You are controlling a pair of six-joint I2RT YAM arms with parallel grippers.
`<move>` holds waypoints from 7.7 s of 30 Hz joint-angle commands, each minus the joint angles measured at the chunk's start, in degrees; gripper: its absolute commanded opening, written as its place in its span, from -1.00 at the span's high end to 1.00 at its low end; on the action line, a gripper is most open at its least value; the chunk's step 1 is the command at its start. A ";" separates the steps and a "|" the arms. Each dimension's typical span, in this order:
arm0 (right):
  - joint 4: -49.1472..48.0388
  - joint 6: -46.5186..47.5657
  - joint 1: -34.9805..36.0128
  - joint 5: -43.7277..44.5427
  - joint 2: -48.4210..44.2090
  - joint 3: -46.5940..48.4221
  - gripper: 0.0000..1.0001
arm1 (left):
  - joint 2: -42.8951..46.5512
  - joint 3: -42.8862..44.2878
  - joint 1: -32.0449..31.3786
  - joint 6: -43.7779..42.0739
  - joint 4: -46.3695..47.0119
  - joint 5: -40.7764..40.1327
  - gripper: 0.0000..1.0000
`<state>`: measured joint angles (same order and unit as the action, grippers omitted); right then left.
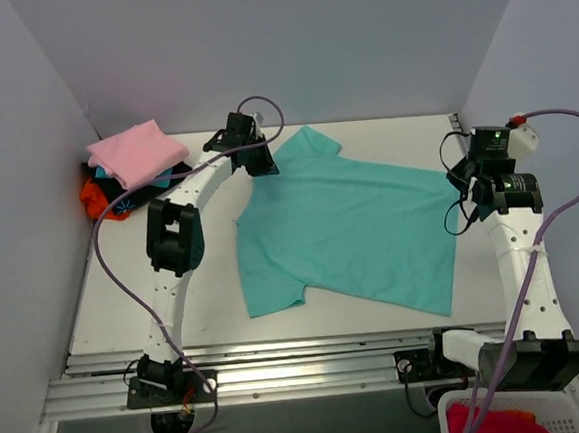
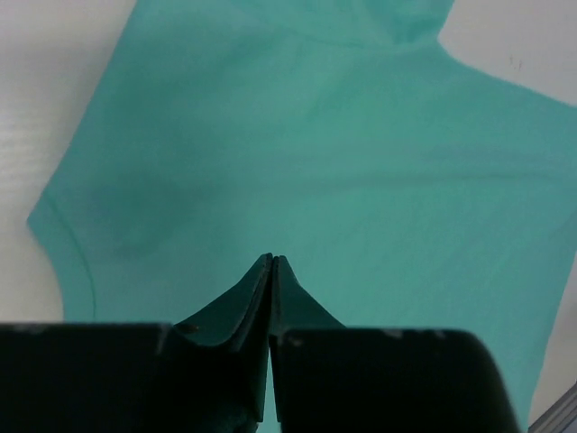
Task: Fold and stack the t-shirts
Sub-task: Fold the tshirt
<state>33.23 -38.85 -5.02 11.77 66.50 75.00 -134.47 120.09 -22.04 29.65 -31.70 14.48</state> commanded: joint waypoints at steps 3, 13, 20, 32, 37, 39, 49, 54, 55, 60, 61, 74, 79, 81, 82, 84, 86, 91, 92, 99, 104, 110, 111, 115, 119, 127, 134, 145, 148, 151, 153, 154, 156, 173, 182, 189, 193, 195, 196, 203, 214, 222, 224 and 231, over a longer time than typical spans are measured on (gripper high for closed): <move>6.84 -0.79 0.97 0.62 -3.82 0.59 1.00 | -10.71 20.09 -0.11 4.17 -0.31 6.86 0.82; 11.76 -1.05 1.32 2.73 -5.68 0.93 1.00 | -19.77 23.78 0.51 8.68 4.99 7.94 0.92; 11.51 -0.53 1.32 2.56 -3.23 3.48 1.00 | -22.94 26.86 1.21 6.21 -0.20 2.40 0.95; 8.08 1.41 1.32 1.68 2.75 5.07 1.00 | -22.15 23.61 8.15 4.19 -1.26 -2.44 0.95; 6.32 1.59 1.32 1.15 3.99 4.01 1.00 | -21.01 21.94 10.26 3.40 -1.25 -3.23 0.95; 5.44 1.41 1.32 0.89 4.42 3.40 1.00 | -20.39 21.15 10.62 3.31 -1.43 -3.84 0.95; 3.50 1.94 1.41 0.89 4.87 1.64 1.00 | -11.79 15.62 11.06 5.32 4.36 -2.26 -0.89; 2.63 2.55 1.41 0.97 3.90 1.29 0.16 | -4.32 19.03 11.32 5.60 2.81 -6.11 -0.88; 2.45 2.64 1.41 0.97 3.73 1.55 -0.37 | -1.61 19.56 11.41 5.42 1.92 -7.09 -0.88; 2.80 4.22 1.41 0.89 3.99 2.69 -0.69 | 11.75 8.17 11.32 5.33 -1.52 -12.01 -0.88; 2.89 4.66 1.50 0.45 3.90 2.78 -0.69 | 14.56 4.31 11.15 5.77 -1.61 -13.59 -0.88; 0.87 3.70 3.34 -5.62 -3.30 -10.04 -0.64 | 62.03 -53.27 6.75 4.19 -16.54 -19.67 -0.90; 0.69 3.96 3.70 -5.27 -2.78 -10.58 -0.64 | 72.58 -65.93 3.61 8.13 -18.92 -18.69 -0.98; 0.87 4.05 4.13 -5.18 -1.99 -9.88 -0.64 | 73.65 -67.17 -0.62 11.02 -16.12 -18.26 -0.98; 1.22 4.13 4.22 -5.18 -1.38 -9.01 -0.64 | 73.57 -67.88 -1.16 12.87 -15.50 -17.91 -0.99; 1.66 4.22 4.57 -5.09 -0.76 -8.12 -0.64 | 72.78 -71.13 -1.51 16.56 -14.01 -17.03 -1.00; 2.18 4.57 4.66 -4.74 -0.06 -6.89 -0.64 | 71.81 -74.89 -1.69 18.33 -12.34 -16.15 -1.00; 2.89 5.28 6.95 -4.21 1.35 -6.45 -0.64 | 76.71 -84.66 -2.39 22.73 -4.52 -15.18 -0.90; 2.89 5.28 7.04 -4.12 1.53 -6.36 -0.64 | 77.34 -85.72 -2.39 23.26 -3.38 -15.71 -0.89; 2.89 5.89 8.88 -3.42 2.76 -6.53 -0.64 | 77.88 -91.52 -3.88 27.91 -0.29 -17.29 -0.82; 2.71 6.07 10.02 -3.07 3.99 -5.75 -0.64 | 75.85 -92.93 -5.29 29.85 1.90 -18.79 -0.79; 3.15 6.77 10.55 -1.66 4.87 -4.34 -0.64 | 73.57 -93.90 -6.08 30.73 5.42 -20.37 -0.61; 3.15 6.94 10.64 -1.49 4.87 -4.34 -0.64 | 72.52 -94.08 -6.08 30.82 6.03 -20.37 -0.57; 3.42 7.21 10.82 -0.87 4.96 -4.25 -0.64 | 70.32 -93.73 -6.35 31.17 7.45 -20.37 -0.28; 3.42 7.30 10.82 -0.17 4.87 -4.60 -0.64 | 70.40 -93.11 -6.43 31.09 6.66 -21.16 0.30; 3.24 7.56 10.82 -4.02 3.03 -10.47 -0.64 | 69.70 -87.33 -6.52 28.63 0.96 -22.30 0.95; 6.32 6.34 9.85 -9.74 -4.08 -22.43 -0.65 | 64.53 -76.07 -5.91 21.26 -3.36 -22.74 0.95; -4.46 -5.26 8.36 -18.88 -7.44 -38.34 -0.55 | 55.29 -64.11 -4.15 13.60 -4.59 -19.67 0.95; -8.61 -8.43 8.36 -19.07 -4.37 -42.39 -0.50 | 54.32 -63.05 -3.62 12.72 -4.86 -18.96 0.95; -10.81 -8.96 8.27 -16.96 -1.73 -43.54 -0.47 | 54.58 -62.79 -2.75 11.23 -5.12 -18.70 0.95; -11.78 -9.22 8.18 -15.38 -0.41 -43.36 -0.47 | 54.93 -62.96 -2.04 10.70 -5.21 -18.35 0.95; -12.40 -9.31 8.18 -14.76 0.03 -42.84 -0.45 | 55.02 -63.31 -1.26 10.17 -5.21 -18.00 0.95; -12.93 -9.58 8.09 -13.36 1.61 -42.05 -0.43 | 55.55 -63.58 -0.20 9.73 -5.21 -17.21 0.95; -14.16 -10.19 8.00 -7.03 8.30 -39.59 0.39 | 56.87 -65.34 6.84 6.21 -4.86 -14.92 0.95; -7.14 -8.00 7.92 -4.56 6.19 -35.10 1.00 | 58.01 -63.50 8.60 5.95 -7.22 -14.48 0.95; 1.91 -6.77 7.92 -4.65 1.71 -30.71 1.00 | 58.98 -58.05 8.68 6.12 -13.21 -14.74 0.95; 3.50 -6.06 7.83 -5.70 2.66 -26.15 1.00 | 56.27 -53.66 8.77 6.03 -14.00 -14.48 0.95; 3.59 -5.71 7.92 -5.88 4.07 -24.39 1.00 | 54.68 -50.77 8.77 6.30 -13.74 -12.82 0.95; 3.51 -5.54 7.92 -5.88 5.73 -23.42 1.00 | 52.84 -49.88 8.77 6.39 -13.30 -12.46 0.95; 0.70 -3.69 7.57 -5.44 15.31 -14.72 1.00 | 40.89 -36.61 9.03 5.68 -13.47 -9.21 0.95; -1.68 -0.53 5.28 -5.09 31.12 -1.80 1.00 | 17.42 -10.51 9.56 3.57 -18.12 -5.52 0.95; -3.79 -0.17 3.00 -6.24 46.06 6.90 0.31 | -0.84 5.22 10.70 3.65 -21.55 -4.20 -0.89; -1.52 -0.26 2.91 -4.57 48.45 9.62 -0.56 | -2.71 5.50 11.67 5.50 -22.17 -3.76 -0.88; 0.34 0.79 2.91 -2.19 48.91 15.43 -0.64 | 1.40 4.79 13.08 8.23 -17.86 -4.37 -0.88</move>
<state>30.02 -38.81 -2.22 6.55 118.43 86.91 -138.41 122.65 -9.56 36.86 -51.07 10.35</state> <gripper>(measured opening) 0.824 0.940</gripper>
